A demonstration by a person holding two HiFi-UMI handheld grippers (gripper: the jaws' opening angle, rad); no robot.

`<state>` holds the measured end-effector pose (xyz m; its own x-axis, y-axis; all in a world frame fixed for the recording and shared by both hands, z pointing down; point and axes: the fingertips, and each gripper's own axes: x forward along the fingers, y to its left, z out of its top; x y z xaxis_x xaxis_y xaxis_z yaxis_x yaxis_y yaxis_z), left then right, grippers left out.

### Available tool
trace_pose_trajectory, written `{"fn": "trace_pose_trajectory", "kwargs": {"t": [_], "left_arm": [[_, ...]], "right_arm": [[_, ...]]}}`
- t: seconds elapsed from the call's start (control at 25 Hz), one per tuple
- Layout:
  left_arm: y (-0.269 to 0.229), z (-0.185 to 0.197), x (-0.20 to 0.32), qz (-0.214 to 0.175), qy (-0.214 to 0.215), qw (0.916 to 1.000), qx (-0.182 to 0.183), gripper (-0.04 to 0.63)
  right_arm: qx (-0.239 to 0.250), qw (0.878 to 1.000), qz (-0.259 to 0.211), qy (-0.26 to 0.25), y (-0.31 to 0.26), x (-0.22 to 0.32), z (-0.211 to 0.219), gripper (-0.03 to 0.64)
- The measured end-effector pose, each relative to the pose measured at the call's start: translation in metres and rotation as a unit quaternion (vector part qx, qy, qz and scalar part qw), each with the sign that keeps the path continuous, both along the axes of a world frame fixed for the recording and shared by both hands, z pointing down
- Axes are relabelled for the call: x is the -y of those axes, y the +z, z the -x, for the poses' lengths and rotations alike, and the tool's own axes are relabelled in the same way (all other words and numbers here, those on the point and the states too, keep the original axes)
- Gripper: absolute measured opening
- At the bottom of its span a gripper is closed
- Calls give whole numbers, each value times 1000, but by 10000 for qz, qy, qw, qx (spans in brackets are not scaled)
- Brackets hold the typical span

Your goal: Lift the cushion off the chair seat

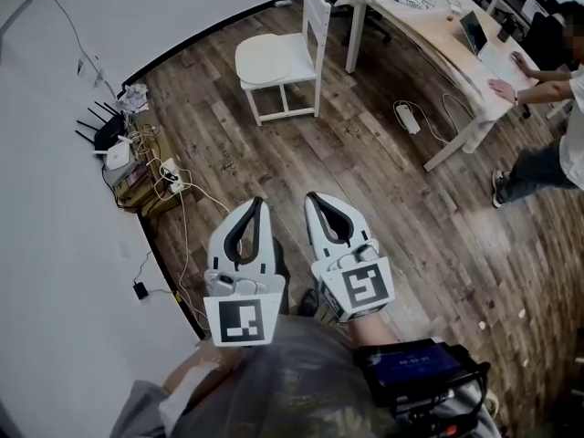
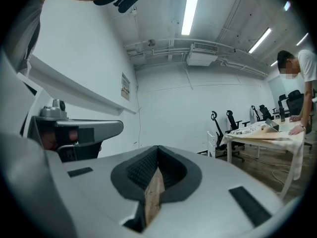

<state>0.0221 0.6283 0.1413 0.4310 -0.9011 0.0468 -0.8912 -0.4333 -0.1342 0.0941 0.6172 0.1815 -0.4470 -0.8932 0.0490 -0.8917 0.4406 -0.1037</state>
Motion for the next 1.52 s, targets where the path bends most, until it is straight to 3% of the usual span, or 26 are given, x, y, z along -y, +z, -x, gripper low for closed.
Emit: {"fn": "trace_pose_trajectory", "kwargs": {"t": [0.28, 0.56, 0.76, 1.08, 1.52], "left_arm": [[6, 20, 75, -45, -48, 9997, -239, 6], [-28, 43, 148, -506, -53, 9976, -472, 6], [-35, 65, 190, -626, -157, 9962, -578, 6], [-25, 76, 238, -531, -130, 9962, -680, 6], [4, 56, 287, -98, 15, 9982, -588, 6]], "right_arm": [[-85, 9999, 67, 17, 7, 69, 12, 8], [72, 10000, -48, 12, -17, 149, 31, 8], [-31, 9997, -206, -120, -28, 192, 55, 8], [-167, 9997, -164, -87, -23, 236, 66, 6], [-205, 9997, 30, 133, -7, 280, 43, 6]]}}
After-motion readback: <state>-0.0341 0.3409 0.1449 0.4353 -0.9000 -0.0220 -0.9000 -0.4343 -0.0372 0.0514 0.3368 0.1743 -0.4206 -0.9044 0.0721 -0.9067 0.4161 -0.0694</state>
